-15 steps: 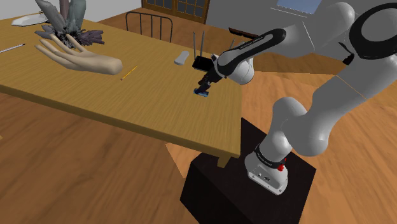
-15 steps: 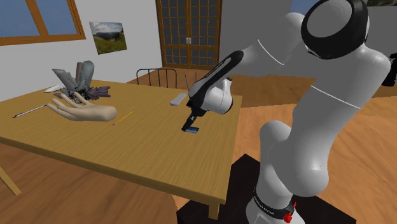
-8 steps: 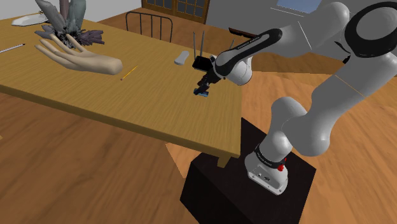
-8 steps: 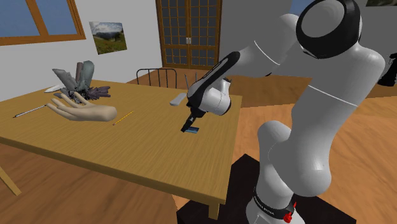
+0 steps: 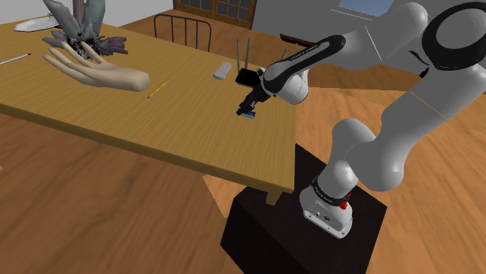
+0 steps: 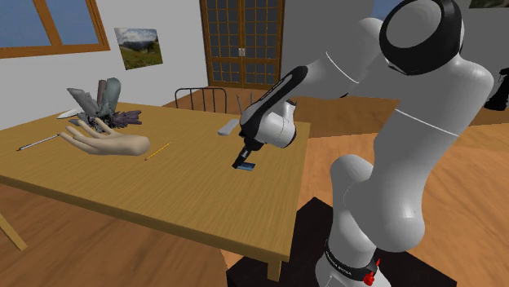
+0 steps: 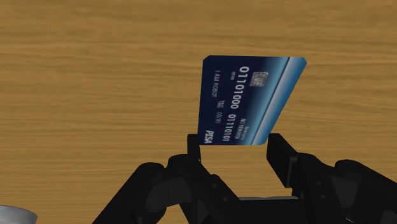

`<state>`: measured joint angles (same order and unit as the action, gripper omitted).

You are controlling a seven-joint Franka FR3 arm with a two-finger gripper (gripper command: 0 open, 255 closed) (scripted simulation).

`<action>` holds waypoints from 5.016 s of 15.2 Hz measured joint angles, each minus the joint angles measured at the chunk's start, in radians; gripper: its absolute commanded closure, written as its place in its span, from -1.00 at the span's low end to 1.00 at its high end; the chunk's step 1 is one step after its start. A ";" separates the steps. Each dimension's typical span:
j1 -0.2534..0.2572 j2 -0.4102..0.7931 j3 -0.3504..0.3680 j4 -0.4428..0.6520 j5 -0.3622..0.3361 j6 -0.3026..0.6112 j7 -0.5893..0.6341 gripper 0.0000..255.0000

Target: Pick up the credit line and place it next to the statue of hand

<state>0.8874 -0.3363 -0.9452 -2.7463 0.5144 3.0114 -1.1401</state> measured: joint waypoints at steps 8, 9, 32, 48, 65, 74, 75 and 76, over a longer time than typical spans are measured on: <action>-0.148 -0.024 0.135 0.005 -0.078 -0.060 0.081 1.00; -0.178 -0.032 0.163 0.005 -0.096 -0.072 0.101 1.00; -0.501 -0.212 0.472 0.141 -0.343 -0.424 0.383 1.00; -0.480 -0.153 0.603 0.305 -0.350 -0.516 0.547 1.00; -0.357 0.311 0.790 0.719 -0.352 -0.439 0.854 1.00; -0.292 0.599 0.828 1.091 -0.418 -0.513 1.024 1.00; -0.288 0.636 0.830 1.147 -0.422 -0.533 1.035 1.00; -0.280 0.673 0.831 1.198 -0.428 -0.546 1.052 1.00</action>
<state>0.6074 0.3368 -0.1139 -1.5481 0.0866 2.4653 -0.0884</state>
